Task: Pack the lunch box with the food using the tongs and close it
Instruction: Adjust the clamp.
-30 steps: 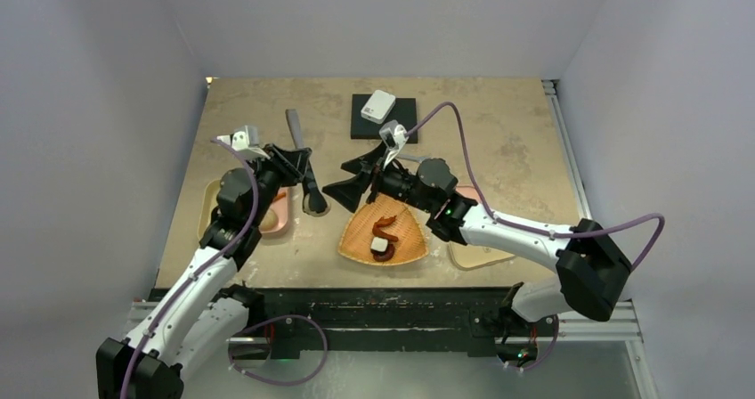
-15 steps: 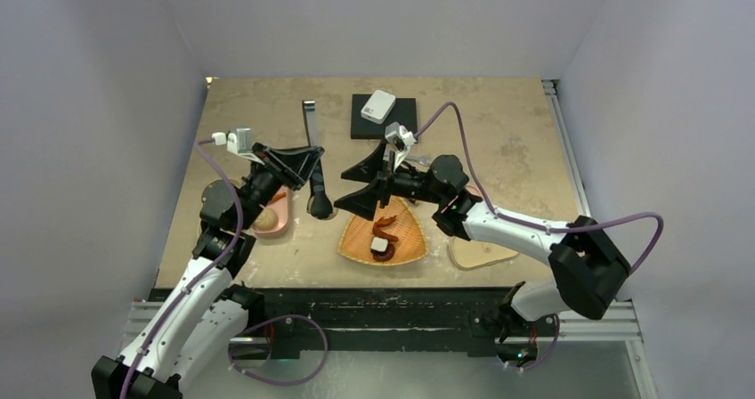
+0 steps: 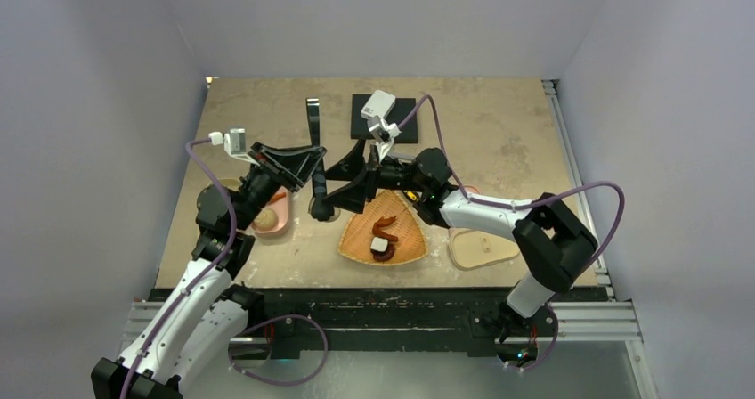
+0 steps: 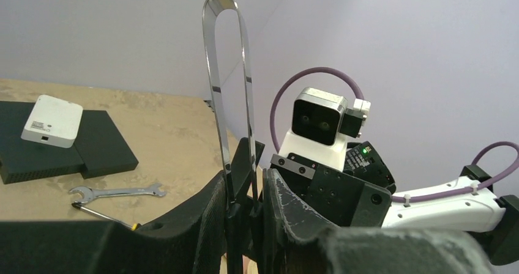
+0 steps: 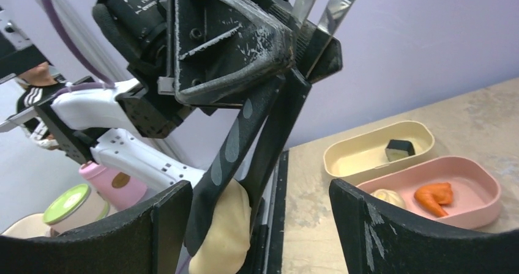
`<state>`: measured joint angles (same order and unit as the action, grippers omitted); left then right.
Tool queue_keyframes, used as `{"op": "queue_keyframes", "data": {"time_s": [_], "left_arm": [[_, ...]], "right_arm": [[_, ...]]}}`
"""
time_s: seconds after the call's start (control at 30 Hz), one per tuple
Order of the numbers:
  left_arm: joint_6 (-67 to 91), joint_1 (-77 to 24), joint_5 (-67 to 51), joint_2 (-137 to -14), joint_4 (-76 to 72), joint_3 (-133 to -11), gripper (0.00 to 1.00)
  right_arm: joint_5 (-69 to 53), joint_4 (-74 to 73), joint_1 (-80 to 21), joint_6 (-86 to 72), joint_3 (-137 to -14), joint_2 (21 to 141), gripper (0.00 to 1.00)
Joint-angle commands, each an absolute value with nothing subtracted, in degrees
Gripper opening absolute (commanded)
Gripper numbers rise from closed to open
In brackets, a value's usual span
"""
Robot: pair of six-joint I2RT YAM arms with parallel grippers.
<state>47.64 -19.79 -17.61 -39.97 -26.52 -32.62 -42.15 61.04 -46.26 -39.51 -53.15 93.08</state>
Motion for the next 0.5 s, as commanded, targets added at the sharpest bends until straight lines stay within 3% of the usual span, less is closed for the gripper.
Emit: {"op": "queue_keyframes", "data": {"time_s": [0.0,0.27,0.47], "left_arm": [[49.33,-19.86,-19.78,-39.16,-31.8,-31.22,0.24],[50.52,-19.86,-21.29,-38.53,-36.4,-28.41,0.23],[51.55,-19.86,-23.73,-39.15,-38.32,-27.99,0.24]], "right_arm": [[-45.26,70.0,-46.82,-44.44,-55.94,94.1,0.84],[-46.32,72.1,-46.85,-47.79,-57.82,95.54,0.73],[-46.39,71.53,-46.85,-49.74,-59.38,96.68,0.39]]}}
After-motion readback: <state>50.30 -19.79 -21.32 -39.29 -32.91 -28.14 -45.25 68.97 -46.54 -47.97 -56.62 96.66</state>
